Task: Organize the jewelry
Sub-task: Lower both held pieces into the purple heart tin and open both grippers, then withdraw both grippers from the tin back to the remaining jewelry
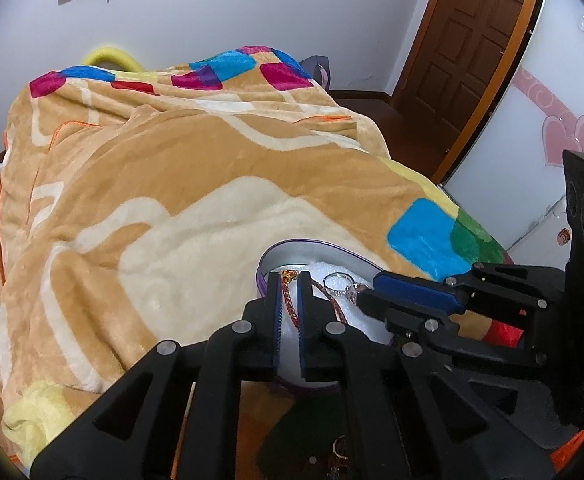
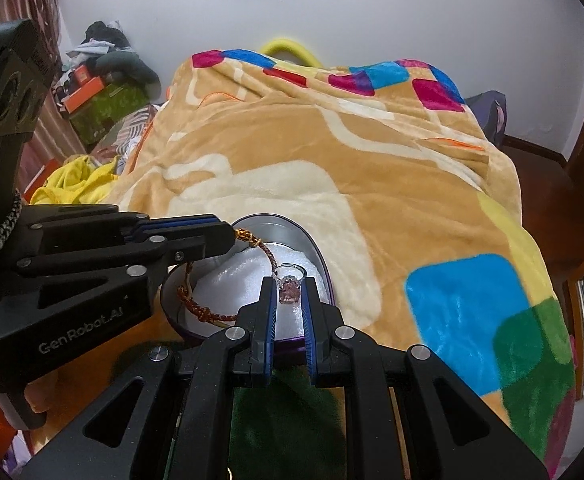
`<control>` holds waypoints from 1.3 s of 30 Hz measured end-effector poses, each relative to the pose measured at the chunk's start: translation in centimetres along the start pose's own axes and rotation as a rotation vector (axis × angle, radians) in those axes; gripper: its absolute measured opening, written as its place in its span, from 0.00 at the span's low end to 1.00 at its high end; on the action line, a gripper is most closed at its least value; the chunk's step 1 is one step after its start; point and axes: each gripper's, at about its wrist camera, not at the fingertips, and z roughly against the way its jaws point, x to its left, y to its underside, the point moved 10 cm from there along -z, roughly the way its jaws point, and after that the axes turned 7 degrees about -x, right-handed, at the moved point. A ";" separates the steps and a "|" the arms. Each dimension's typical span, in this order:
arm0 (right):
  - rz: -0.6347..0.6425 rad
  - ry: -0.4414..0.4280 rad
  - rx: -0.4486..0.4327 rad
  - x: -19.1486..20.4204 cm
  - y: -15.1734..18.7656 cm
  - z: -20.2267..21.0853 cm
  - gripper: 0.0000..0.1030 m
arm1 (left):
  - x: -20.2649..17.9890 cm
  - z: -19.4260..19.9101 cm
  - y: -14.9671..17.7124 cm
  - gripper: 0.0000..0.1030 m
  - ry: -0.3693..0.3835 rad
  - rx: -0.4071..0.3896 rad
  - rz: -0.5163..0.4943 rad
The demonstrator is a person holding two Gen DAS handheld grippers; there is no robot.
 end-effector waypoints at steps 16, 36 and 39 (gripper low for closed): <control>0.005 0.051 -0.091 0.1 -0.9 5.7 0.17 | -0.8 6.4 -0.3 0.32 -0.038 -0.083 -0.039; -0.058 0.085 -0.077 0.4 4.1 9.1 0.28 | -0.8 9.6 6.8 0.38 -0.059 -0.015 -0.039; -0.059 0.094 -0.048 0.3 5.5 8.7 0.28 | -0.8 9.0 8.2 0.38 -0.049 0.019 -0.032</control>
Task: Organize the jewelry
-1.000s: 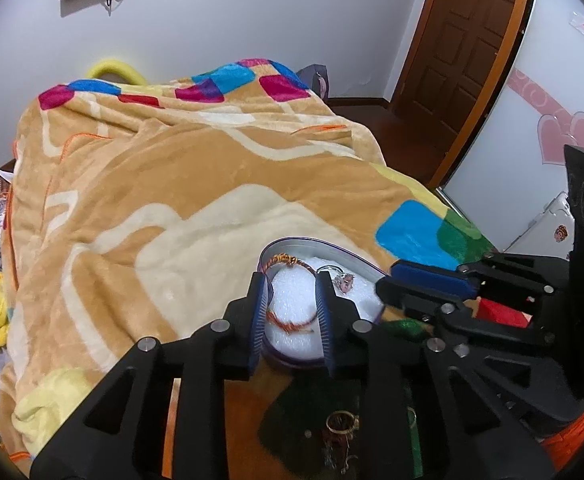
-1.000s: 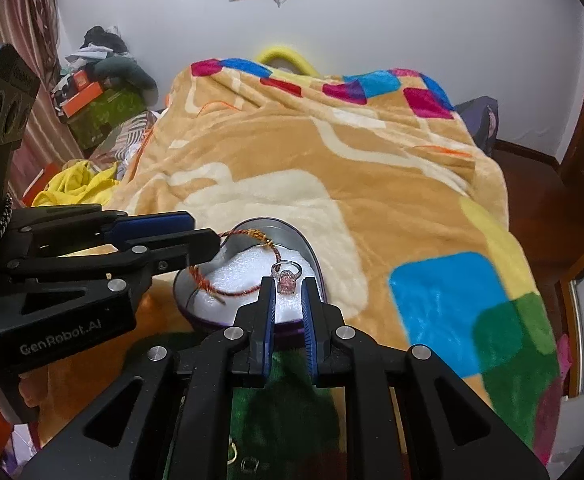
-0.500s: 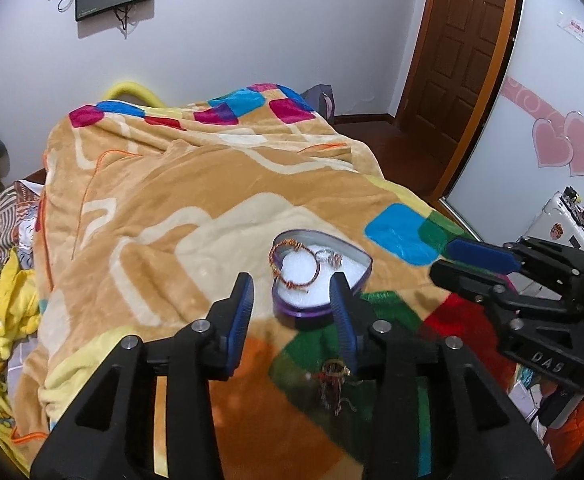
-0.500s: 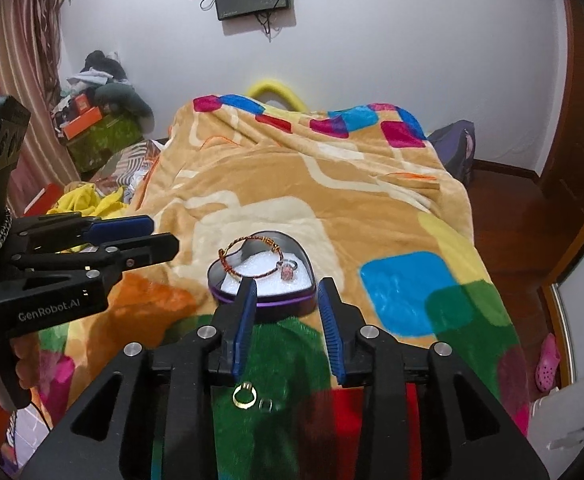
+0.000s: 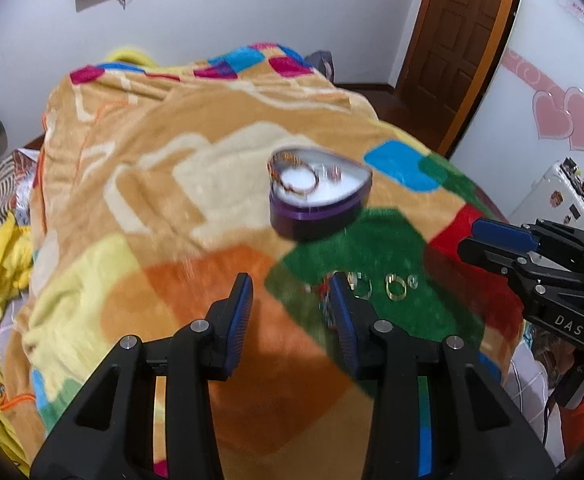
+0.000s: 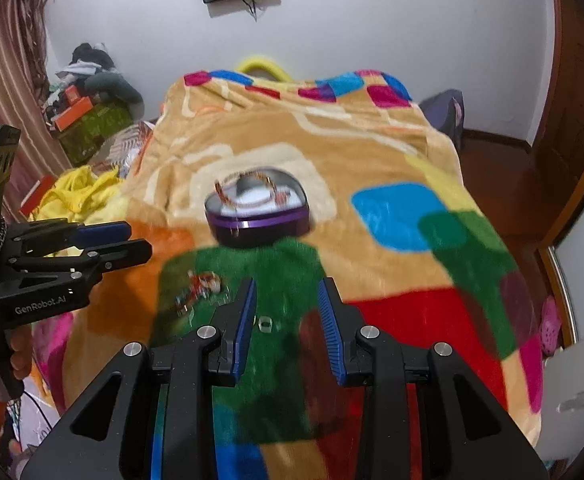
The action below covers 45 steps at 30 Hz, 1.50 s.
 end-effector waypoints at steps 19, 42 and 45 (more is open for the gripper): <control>-0.013 -0.045 0.087 0.7 4.7 -2.5 0.28 | -0.8 -3.0 3.7 0.13 0.076 0.088 0.094; -0.039 -0.092 0.060 1.4 3.7 -3.2 0.08 | -1.7 -3.7 3.0 0.05 0.069 0.070 0.045; -0.027 -0.082 0.049 1.5 3.6 -2.6 0.09 | -1.6 -3.0 2.6 0.05 0.060 0.052 0.038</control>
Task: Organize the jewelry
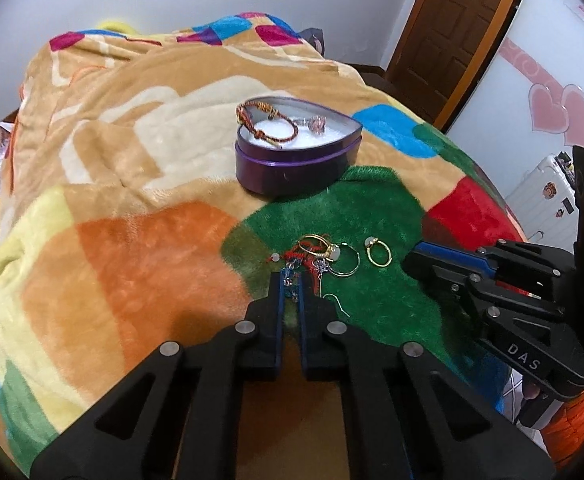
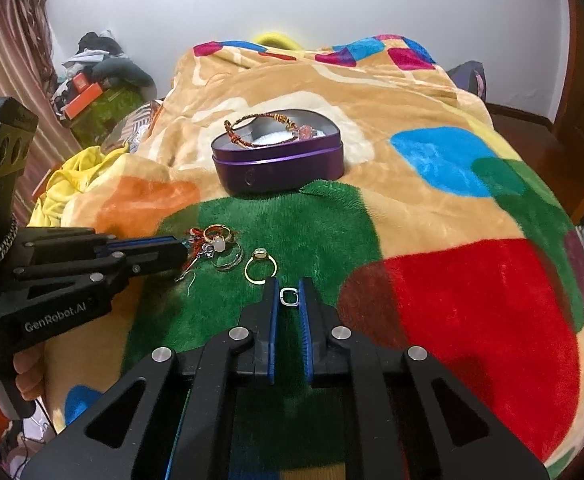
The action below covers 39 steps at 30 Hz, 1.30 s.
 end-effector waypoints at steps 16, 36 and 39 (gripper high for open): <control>0.031 0.023 -0.101 0.8 -3.2 3.3 0.08 | 0.5 6.3 -4.5 0.05 -0.016 -0.163 0.010; 0.056 0.023 -0.255 1.6 -10.1 5.1 0.09 | -0.3 8.5 -10.5 0.05 -0.007 -0.294 -0.021; 0.055 0.018 -0.261 1.6 -10.6 4.9 0.08 | -0.5 8.1 -11.2 0.05 -0.002 -0.300 -0.025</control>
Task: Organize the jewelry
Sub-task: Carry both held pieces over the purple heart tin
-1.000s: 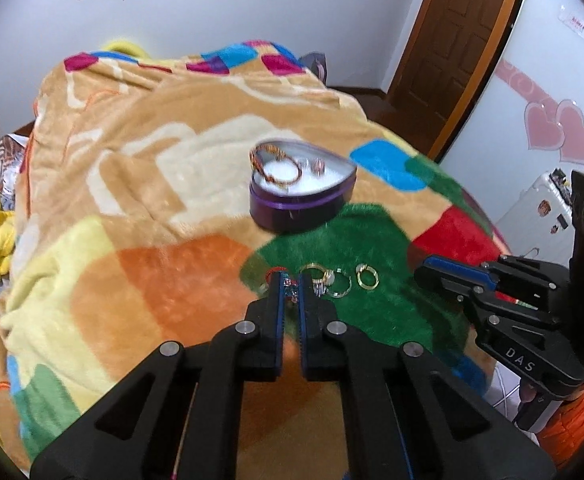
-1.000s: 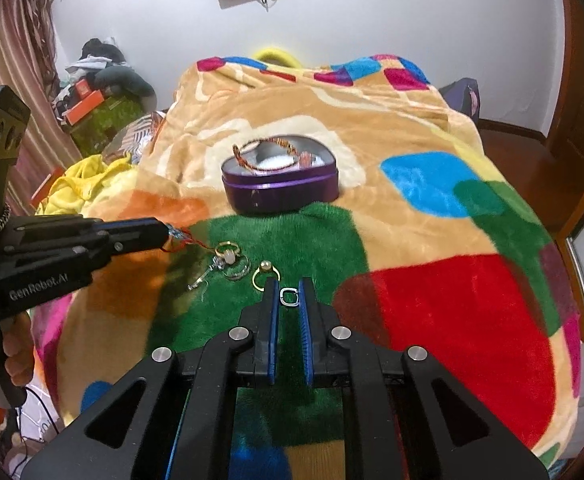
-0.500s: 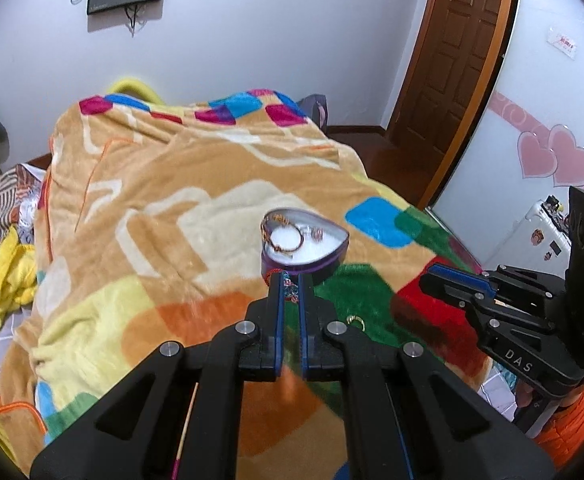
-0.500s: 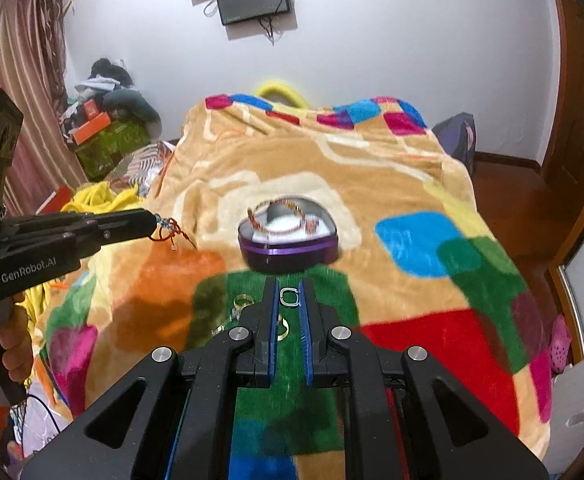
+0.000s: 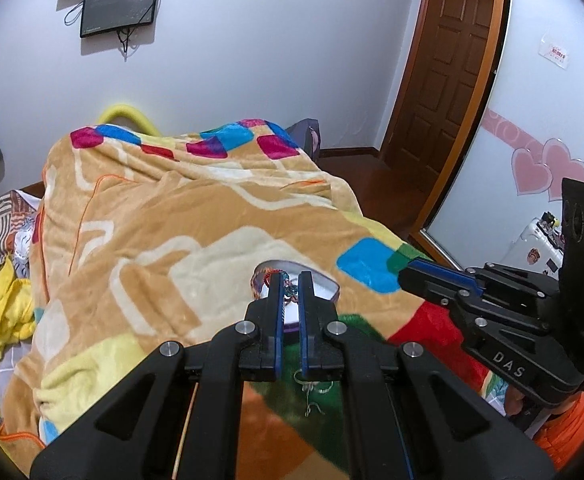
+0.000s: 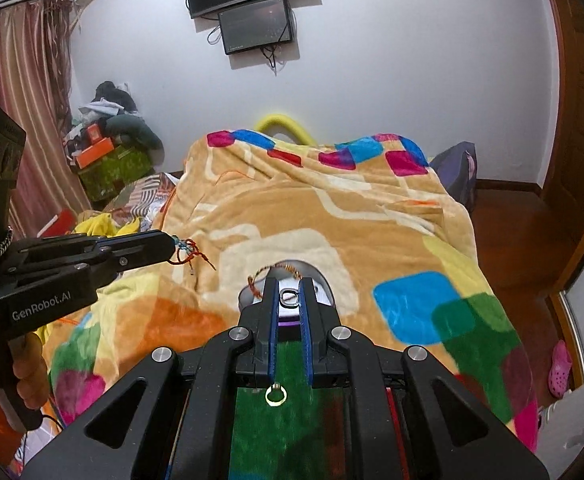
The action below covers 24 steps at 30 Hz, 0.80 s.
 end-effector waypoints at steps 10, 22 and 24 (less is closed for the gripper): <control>-0.005 -0.021 0.032 -0.4 0.0 -3.3 0.08 | 0.3 -3.3 0.0 0.05 0.018 0.034 0.005; 0.012 -0.039 0.142 -1.0 2.5 -7.8 0.08 | 1.2 -8.1 2.1 0.05 0.050 0.127 0.043; 0.011 -0.042 0.160 -1.2 3.0 -8.3 0.08 | 1.3 -8.7 2.4 0.05 0.061 0.143 0.050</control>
